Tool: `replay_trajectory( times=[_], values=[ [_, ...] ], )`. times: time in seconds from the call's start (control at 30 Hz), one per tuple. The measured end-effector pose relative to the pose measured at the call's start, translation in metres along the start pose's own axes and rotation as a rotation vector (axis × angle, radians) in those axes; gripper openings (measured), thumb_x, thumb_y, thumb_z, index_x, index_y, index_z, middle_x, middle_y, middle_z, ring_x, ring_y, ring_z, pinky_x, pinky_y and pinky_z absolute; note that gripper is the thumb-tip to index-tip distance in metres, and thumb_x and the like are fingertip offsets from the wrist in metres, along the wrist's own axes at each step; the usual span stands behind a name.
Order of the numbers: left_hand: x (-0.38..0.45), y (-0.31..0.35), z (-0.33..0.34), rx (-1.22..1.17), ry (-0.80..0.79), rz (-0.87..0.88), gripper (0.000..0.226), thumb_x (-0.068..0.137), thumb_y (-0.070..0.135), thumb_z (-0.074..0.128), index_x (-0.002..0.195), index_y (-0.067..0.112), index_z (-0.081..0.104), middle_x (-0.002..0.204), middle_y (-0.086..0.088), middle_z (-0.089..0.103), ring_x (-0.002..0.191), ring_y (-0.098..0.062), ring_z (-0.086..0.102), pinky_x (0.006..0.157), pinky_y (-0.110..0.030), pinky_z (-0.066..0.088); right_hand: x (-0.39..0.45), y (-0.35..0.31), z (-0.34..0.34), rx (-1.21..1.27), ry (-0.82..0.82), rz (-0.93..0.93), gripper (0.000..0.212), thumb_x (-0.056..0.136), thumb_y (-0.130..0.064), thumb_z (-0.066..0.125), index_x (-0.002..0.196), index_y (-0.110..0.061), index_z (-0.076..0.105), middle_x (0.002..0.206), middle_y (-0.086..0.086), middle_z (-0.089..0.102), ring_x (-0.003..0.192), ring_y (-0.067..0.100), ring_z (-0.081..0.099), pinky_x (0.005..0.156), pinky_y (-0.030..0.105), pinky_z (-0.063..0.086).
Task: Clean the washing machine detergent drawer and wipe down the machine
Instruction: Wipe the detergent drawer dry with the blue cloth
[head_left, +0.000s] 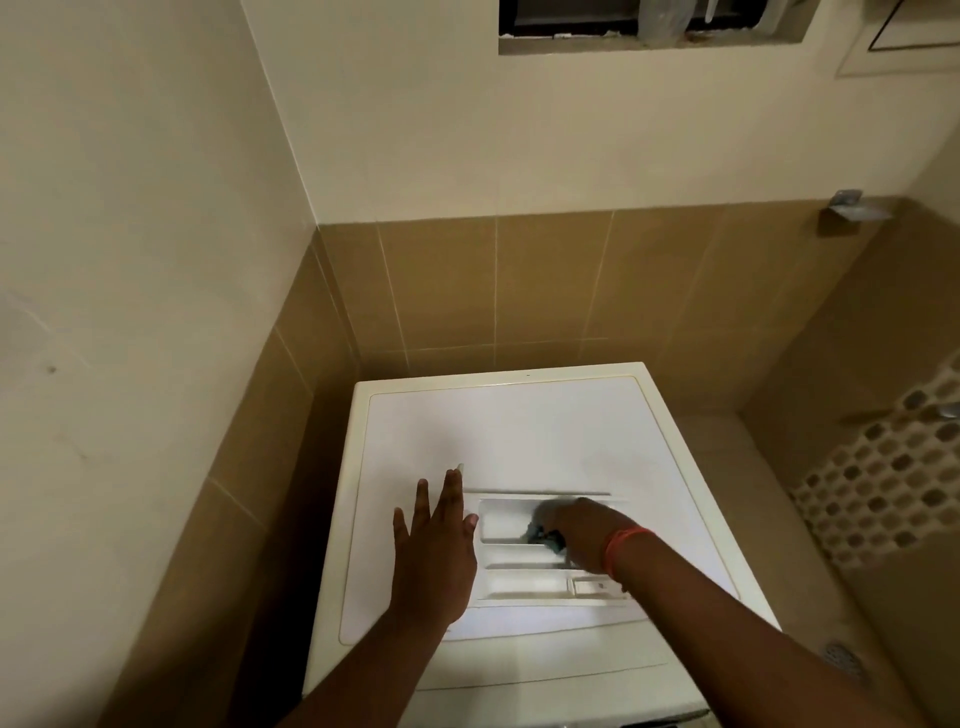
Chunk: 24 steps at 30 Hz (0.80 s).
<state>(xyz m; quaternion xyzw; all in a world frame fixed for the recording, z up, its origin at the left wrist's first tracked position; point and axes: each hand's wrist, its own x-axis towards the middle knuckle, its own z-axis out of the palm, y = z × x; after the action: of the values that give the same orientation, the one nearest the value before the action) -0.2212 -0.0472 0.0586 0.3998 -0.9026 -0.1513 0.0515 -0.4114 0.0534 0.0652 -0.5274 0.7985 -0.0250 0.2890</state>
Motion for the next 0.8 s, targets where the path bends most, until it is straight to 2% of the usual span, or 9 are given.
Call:
replay_trajectory(
  times=[0.13,0.2,0.27,0.4,0.47,0.6,0.73,0.8],
  values=[
    [0.002,0.001,0.000,0.001,0.005,-0.004,0.061,0.103,0.039,0.028,0.155,0.025,-0.002,0.162,0.000,0.013,0.150,-0.023,0.003,0.121,-0.049,0.014,0.010,-0.033,0.011,0.092,0.067,-0.014,0.028,0.087,-0.008,0.052,0.107,-0.020,0.066,0.112,0.003,0.067,0.105,0.023,0.062,0.093,0.034,0.048],
    [0.002,0.000,0.001,0.011,-0.005,-0.004,0.063,0.103,0.037,0.030,0.155,0.025,-0.004,0.163,0.001,0.010,0.150,-0.023,0.001,0.121,-0.048,0.012,0.021,-0.052,0.020,0.346,0.132,-0.004,0.030,0.085,-0.005,0.056,0.104,-0.023,0.072,0.109,0.000,0.070,0.103,0.019,0.064,0.096,0.032,0.049],
    [0.002,-0.002,0.002,0.013,-0.013,-0.006,0.066,0.103,0.036,0.033,0.154,0.026,-0.006,0.163,0.002,0.009,0.150,-0.022,0.000,0.121,-0.049,0.011,0.026,-0.059,0.017,0.593,0.170,0.039,0.033,0.082,0.005,0.054,0.099,-0.014,0.076,0.104,0.003,0.073,0.099,0.017,0.066,0.092,0.022,0.049],
    [0.003,-0.002,0.004,0.012,-0.011,-0.010,0.061,0.102,0.043,0.022,0.155,0.026,-0.003,0.163,0.004,0.010,0.150,-0.020,0.001,0.122,-0.047,0.010,0.016,-0.046,-0.001,0.881,0.524,0.326,0.035,0.086,0.010,0.046,0.105,-0.007,0.070,0.098,0.004,0.066,0.096,0.019,0.060,0.078,0.017,0.039],
    [0.003,-0.002,0.005,-0.012,-0.003,-0.015,0.059,0.103,0.042,0.021,0.155,0.026,-0.001,0.163,0.005,0.010,0.150,-0.020,0.001,0.122,-0.046,0.009,0.013,-0.048,-0.002,0.864,0.627,0.348,0.034,0.087,0.010,0.047,0.109,-0.007,0.067,0.097,0.004,0.064,0.091,0.018,0.057,0.078,0.019,0.040],
    [0.003,-0.003,0.005,-0.028,-0.027,-0.011,0.064,0.104,0.038,0.030,0.154,0.025,-0.007,0.163,0.004,0.006,0.150,-0.020,-0.004,0.122,-0.048,0.007,0.014,-0.084,0.019,0.702,0.529,0.173,0.022,0.085,0.003,0.059,0.105,-0.004,0.065,0.098,0.006,0.064,0.091,0.019,0.061,0.071,0.011,0.043],
    [0.006,-0.006,0.005,-0.076,-0.080,-0.007,0.076,0.101,0.043,0.041,0.155,0.021,-0.007,0.163,0.003,0.004,0.150,-0.020,-0.008,0.122,-0.049,0.000,0.018,-0.111,0.042,0.626,0.543,0.186,0.033,0.092,-0.015,0.054,0.125,-0.019,0.054,0.114,0.003,0.056,0.102,0.019,0.058,0.078,0.021,0.042],
    [0.007,-0.006,0.006,-0.080,-0.050,-0.009,0.071,0.102,0.039,0.038,0.155,0.022,-0.006,0.164,0.002,0.006,0.150,-0.020,-0.006,0.122,-0.049,0.002,0.014,-0.105,0.044,0.510,0.531,0.092,0.039,0.092,-0.012,0.053,0.130,-0.019,0.051,0.117,0.003,0.057,0.105,0.020,0.058,0.083,0.024,0.045]
  ],
)
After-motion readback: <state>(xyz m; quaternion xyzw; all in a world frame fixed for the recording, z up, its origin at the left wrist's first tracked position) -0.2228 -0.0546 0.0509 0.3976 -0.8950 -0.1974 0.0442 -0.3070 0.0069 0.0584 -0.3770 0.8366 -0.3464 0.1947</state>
